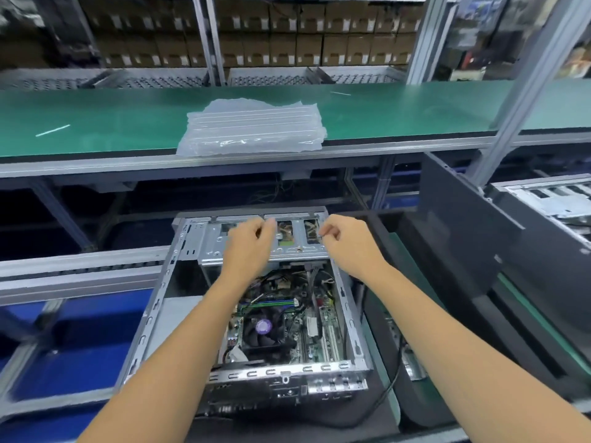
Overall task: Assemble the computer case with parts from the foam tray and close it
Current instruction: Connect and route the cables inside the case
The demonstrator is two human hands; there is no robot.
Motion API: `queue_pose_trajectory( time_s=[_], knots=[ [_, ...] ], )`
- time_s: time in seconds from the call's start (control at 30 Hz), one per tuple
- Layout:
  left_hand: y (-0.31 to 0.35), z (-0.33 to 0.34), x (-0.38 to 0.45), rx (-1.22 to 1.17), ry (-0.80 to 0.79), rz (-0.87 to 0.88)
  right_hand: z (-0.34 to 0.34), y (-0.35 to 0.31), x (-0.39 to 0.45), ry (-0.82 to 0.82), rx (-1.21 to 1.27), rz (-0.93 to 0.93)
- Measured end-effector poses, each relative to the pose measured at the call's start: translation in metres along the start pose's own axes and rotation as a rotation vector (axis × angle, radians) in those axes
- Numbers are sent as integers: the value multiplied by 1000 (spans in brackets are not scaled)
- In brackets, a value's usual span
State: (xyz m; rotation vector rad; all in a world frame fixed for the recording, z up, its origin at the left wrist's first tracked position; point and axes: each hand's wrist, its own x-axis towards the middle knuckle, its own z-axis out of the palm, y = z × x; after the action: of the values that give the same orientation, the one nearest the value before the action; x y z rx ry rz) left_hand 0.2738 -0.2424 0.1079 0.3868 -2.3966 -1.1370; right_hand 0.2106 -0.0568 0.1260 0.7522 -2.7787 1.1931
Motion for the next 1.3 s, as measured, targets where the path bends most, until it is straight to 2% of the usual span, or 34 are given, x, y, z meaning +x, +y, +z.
queue_pose_trajectory(
  time_s=[0.13, 0.27, 0.43, 0.57, 0.63, 0.73, 0.97, 1.07, 1.17, 1.3],
  knots=[
    [-23, -33, -5, 27, 85, -118, 41, -34, -4, -173, 61, -110],
    [-43, -59, -18, 79, 154, -109, 86, -83, -11, -312, 32, -222],
    [-83, -112, -28, 42, 224, -176, 130, -132, -10, -377, -18, -299],
    [-129, -151, -45, 62, 302, -322, 169, -168, -14, -419, -62, -348],
    [-150, -157, -50, 157, 211, -418, 188, -184, -17, -431, -86, -374],
    [-172, -156, -54, 177, -9, -529, 210, -200, -18, -449, -116, -374],
    [-207, -121, -65, 412, -353, -581, 226, -206, -17, -426, -164, -318],
    [-218, -103, -70, 427, -379, -577, 228, -203, -16, -429, -168, -291],
    [-221, -99, -68, 335, -344, -608, 226, -199, -14, -422, -162, -274],
    [-214, -104, -59, 333, -415, -605, 223, -196, -11, -416, -161, -262]
  ],
)
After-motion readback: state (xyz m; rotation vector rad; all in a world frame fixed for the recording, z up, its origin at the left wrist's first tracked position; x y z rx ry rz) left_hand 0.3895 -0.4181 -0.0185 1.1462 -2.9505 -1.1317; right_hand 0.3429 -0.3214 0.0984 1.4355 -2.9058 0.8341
